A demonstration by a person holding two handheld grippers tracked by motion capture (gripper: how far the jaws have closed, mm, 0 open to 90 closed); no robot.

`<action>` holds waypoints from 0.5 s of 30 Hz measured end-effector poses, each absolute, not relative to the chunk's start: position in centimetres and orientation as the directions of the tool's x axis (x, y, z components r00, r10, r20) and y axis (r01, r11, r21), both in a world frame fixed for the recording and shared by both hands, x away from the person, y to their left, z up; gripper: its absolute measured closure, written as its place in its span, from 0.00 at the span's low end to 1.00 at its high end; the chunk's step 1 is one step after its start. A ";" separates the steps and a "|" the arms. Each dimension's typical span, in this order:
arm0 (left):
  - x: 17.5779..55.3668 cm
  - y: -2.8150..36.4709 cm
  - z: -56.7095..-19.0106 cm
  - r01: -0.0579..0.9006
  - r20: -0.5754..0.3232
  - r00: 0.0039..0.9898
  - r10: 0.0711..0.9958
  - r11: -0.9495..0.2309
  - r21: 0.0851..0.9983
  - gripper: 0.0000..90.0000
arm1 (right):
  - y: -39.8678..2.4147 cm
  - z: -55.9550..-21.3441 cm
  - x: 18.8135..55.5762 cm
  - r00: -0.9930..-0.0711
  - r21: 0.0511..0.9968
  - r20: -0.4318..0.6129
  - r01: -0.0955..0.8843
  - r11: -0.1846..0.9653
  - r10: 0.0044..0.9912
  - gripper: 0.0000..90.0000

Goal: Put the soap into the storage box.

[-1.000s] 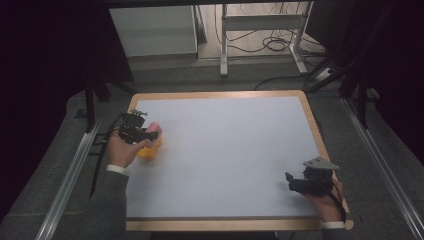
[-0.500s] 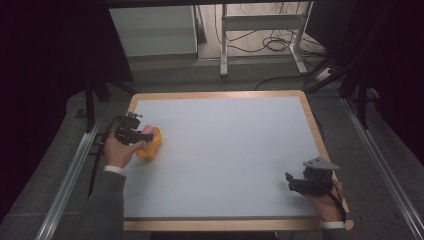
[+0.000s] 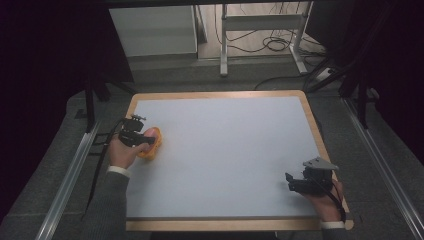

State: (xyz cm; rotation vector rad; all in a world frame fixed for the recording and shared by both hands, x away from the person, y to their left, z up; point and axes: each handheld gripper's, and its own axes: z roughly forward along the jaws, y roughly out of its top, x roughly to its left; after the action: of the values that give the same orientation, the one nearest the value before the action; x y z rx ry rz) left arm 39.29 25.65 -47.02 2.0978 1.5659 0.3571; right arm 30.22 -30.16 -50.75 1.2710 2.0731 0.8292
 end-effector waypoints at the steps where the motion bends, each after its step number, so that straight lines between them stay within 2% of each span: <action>1: 39.3 25.7 -47.1 0.820 -0.081 0.306 0.949 -0.219 0.529 0.67 | -30.2 -50.7 30.2 -0.390 0.747 -0.143 0.560 0.358 0.910 0.08; 7: 39.2 25.8 -47.9 0.827 -0.081 0.301 0.950 -0.217 0.519 0.67 | -30.2 -50.9 30.3 -0.388 0.746 -0.145 0.562 0.358 0.910 0.08; 9: 39.0 25.8 -47.8 0.813 -0.083 0.295 0.952 -0.205 0.545 0.65 | -30.2 -50.9 30.3 -0.389 0.744 -0.146 0.563 0.360 0.910 0.08; 15: 37.4 26.0 -45.5 0.742 -0.049 0.303 0.952 -0.203 0.639 0.37 | -30.0 -50.8 30.2 -0.389 0.745 -0.150 0.560 0.363 0.909 0.08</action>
State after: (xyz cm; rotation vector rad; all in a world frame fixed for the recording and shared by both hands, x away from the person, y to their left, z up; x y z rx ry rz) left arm 37.44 25.96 -45.49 2.0129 1.4999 0.4867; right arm 30.22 -30.05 -50.83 1.2679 2.0732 0.8205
